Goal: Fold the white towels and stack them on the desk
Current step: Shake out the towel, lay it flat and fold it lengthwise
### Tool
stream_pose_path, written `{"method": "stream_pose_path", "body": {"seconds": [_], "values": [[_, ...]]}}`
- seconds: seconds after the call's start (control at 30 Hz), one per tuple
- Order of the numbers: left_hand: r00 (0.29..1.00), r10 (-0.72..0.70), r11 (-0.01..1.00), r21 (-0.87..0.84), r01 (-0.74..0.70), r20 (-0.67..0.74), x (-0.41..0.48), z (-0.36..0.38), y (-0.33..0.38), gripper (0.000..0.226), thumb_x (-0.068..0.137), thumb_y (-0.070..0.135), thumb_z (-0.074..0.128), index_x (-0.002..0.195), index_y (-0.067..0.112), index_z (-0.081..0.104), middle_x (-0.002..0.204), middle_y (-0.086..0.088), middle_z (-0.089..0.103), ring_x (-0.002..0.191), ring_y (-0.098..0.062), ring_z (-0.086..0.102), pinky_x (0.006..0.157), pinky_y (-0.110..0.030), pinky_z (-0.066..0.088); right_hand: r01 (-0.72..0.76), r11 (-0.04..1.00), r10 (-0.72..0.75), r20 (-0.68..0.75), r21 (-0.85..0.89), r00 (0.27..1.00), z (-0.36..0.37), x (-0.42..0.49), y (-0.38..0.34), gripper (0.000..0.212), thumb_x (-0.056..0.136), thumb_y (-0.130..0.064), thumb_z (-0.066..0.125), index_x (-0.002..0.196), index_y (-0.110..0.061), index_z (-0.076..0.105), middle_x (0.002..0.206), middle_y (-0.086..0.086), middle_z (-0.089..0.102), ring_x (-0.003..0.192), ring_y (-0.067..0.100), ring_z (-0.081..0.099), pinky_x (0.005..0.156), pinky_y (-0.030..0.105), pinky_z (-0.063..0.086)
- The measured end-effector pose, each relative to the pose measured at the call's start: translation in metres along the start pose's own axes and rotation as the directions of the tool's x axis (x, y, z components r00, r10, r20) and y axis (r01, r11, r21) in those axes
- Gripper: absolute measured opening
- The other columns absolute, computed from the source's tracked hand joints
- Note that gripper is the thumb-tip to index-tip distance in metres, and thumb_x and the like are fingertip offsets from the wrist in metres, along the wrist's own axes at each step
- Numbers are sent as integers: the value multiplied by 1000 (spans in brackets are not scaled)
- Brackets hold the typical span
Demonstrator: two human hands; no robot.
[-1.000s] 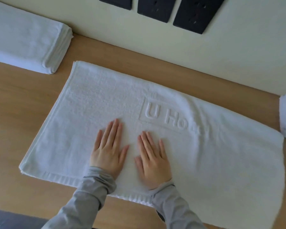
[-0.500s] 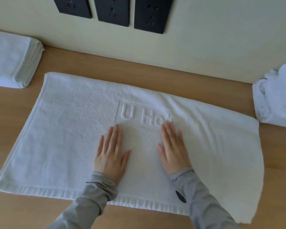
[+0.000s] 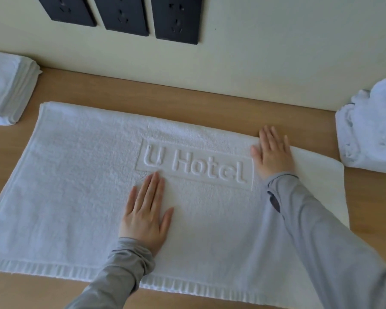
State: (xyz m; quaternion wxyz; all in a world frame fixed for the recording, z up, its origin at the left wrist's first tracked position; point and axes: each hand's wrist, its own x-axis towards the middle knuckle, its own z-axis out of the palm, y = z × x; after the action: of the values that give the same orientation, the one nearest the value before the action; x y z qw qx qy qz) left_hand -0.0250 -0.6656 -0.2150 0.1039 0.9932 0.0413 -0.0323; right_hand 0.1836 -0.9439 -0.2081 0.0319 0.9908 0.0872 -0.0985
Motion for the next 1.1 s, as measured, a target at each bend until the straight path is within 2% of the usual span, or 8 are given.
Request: {"method": "stream_pose_path", "body": {"seconds": [0.1,0.2,0.3,0.5,0.77,0.93,1.03,1.1], "values": [[1000,0,1000,8,0,9,1,0,1,67,94,48,24,148,9,22,156,-7,20,144,-19,17,117,-44,15,-11,996,22,-123,85,992,-4,-22,-38,62,98,-37,19,149,-3,12,159,12,5,147,26,-1,118,48,-3],[1000,-8,1000,11,8,2,2,0,2,67,93,47,26,148,8,24,155,-7,22,144,-19,18,117,-44,16,184,955,-138,-203,231,969,3,-82,-106,59,95,-30,25,147,-1,24,155,16,20,145,32,14,117,50,6],[1000,-10,1000,7,10,-9,2,1,2,66,93,45,27,146,6,28,154,-9,26,143,-20,22,116,-44,17,317,918,-282,-169,239,944,24,-149,-159,56,96,-32,28,145,-5,32,154,11,27,144,25,19,116,51,15],[1000,-17,1000,3,17,-2,-1,0,2,67,92,46,25,148,8,22,155,-8,22,144,-19,17,118,-42,10,266,948,-248,-119,172,961,37,-187,-119,56,97,-38,29,144,-9,34,153,4,30,143,19,23,112,50,23],[1000,-10,1000,-28,10,21,2,-6,7,70,93,50,14,147,7,22,155,-10,21,143,-22,18,117,-44,12,-63,993,67,-34,97,997,34,-194,-20,63,94,-42,20,147,-7,24,156,6,20,145,19,17,116,45,14],[1000,-4,1000,-25,4,25,0,-7,6,71,92,49,14,147,6,22,154,-10,22,143,-23,17,117,-44,12,-88,982,93,-20,165,995,31,-196,-30,60,98,-40,19,148,-11,5,157,2,2,146,17,2,120,42,4],[1000,-3,1000,-28,4,25,-2,-8,6,71,91,48,16,147,5,22,154,-11,22,143,-25,18,117,-45,12,-109,907,155,-82,408,985,20,-200,-22,62,98,-26,43,149,-10,10,158,6,8,146,19,5,120,39,6],[1000,-19,999,-48,20,14,-3,-10,8,69,91,44,18,145,2,25,153,-15,25,142,-29,22,116,-49,16,-227,764,413,-188,603,891,10,-208,0,61,93,-17,54,146,-4,26,152,15,29,141,28,25,115,42,22]]}}
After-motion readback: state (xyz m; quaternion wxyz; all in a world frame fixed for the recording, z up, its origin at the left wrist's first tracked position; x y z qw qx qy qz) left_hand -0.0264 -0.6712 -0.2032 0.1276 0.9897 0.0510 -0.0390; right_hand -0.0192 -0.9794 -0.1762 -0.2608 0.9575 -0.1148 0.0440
